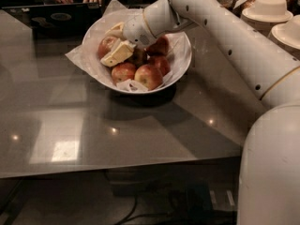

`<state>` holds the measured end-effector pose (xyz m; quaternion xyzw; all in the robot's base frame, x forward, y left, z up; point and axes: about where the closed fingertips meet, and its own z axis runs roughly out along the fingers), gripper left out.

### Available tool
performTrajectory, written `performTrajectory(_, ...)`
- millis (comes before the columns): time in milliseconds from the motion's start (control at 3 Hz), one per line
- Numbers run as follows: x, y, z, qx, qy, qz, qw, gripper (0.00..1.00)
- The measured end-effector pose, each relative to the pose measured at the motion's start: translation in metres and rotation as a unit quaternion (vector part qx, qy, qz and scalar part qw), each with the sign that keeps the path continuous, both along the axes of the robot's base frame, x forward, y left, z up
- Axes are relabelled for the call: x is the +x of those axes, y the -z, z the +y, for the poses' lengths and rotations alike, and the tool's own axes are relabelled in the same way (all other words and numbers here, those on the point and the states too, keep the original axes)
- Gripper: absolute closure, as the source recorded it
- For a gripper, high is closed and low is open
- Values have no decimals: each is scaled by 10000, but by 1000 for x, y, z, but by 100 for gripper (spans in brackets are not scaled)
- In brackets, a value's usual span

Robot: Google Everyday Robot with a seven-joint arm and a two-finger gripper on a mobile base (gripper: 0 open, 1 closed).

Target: Pick apple from white bowl

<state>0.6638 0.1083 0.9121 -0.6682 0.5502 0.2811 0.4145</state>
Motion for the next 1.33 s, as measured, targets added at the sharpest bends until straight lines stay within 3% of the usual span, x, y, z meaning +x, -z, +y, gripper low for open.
performTrajectory(667, -2, -36, -29, 621, 252, -246, 9974, 100)
performTrajectory(1000, -11, -67, -62, 991, 561, -527, 9921, 100)
performTrajectory(1333, -11, -67, -63, 991, 568, -527, 9921, 100)
